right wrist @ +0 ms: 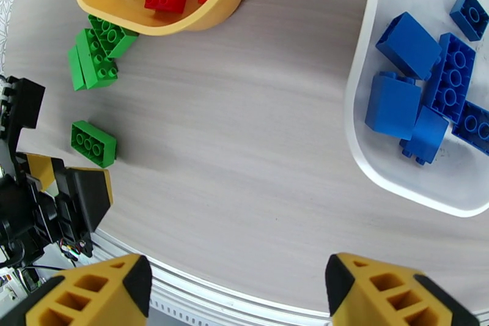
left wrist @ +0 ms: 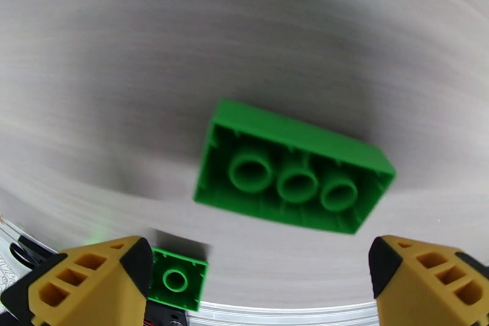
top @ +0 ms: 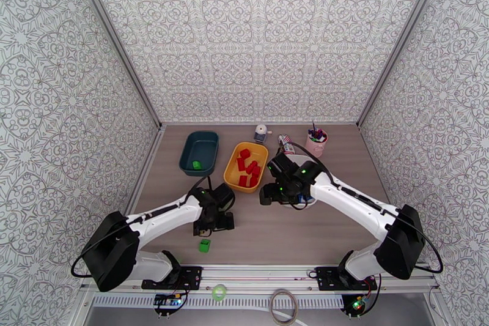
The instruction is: Sort the legos into containers by color
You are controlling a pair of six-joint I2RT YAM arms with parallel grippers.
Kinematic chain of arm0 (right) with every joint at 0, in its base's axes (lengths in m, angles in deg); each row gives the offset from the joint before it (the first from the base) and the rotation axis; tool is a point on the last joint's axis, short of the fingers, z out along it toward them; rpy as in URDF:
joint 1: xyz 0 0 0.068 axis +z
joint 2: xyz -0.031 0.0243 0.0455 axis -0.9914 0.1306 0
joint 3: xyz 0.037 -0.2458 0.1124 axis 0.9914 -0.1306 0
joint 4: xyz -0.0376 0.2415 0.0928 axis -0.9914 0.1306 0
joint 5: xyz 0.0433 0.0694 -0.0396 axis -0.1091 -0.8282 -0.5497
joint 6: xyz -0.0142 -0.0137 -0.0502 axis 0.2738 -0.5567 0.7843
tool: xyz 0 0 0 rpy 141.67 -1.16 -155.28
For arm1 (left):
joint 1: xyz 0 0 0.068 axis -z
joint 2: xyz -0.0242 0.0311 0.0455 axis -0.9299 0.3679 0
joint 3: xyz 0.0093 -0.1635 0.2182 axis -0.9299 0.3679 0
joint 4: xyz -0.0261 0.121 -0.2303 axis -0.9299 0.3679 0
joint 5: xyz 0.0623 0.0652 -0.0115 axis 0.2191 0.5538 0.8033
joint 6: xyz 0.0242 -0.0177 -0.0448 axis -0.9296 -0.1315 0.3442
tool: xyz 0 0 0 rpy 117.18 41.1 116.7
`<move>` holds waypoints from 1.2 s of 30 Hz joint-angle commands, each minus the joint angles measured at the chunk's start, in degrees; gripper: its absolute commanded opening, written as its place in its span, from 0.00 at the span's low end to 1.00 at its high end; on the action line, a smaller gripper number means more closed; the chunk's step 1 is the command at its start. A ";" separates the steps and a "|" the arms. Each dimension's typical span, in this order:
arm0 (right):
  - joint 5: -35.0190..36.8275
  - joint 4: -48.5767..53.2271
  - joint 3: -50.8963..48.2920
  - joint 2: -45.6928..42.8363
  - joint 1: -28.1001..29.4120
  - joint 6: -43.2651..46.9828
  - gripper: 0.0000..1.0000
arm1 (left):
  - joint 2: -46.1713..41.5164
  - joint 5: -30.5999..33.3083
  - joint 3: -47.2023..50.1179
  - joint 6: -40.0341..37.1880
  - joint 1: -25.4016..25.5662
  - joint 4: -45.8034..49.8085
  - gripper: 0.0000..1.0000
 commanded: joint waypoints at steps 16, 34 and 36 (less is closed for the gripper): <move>1.37 1.02 5.39 3.17 -0.66 -0.24 0.78 | 11.40 -2.89 -5.67 -9.83 -3.26 -3.69 0.86; 0.52 1.01 7.62 5.75 -1.80 0.90 0.76 | 15.17 -2.69 -9.78 -12.56 -4.78 -1.66 0.67; 0.31 1.03 7.93 6.06 -1.88 1.10 0.76 | 14.90 -2.89 -9.49 -12.25 -4.84 -1.67 0.67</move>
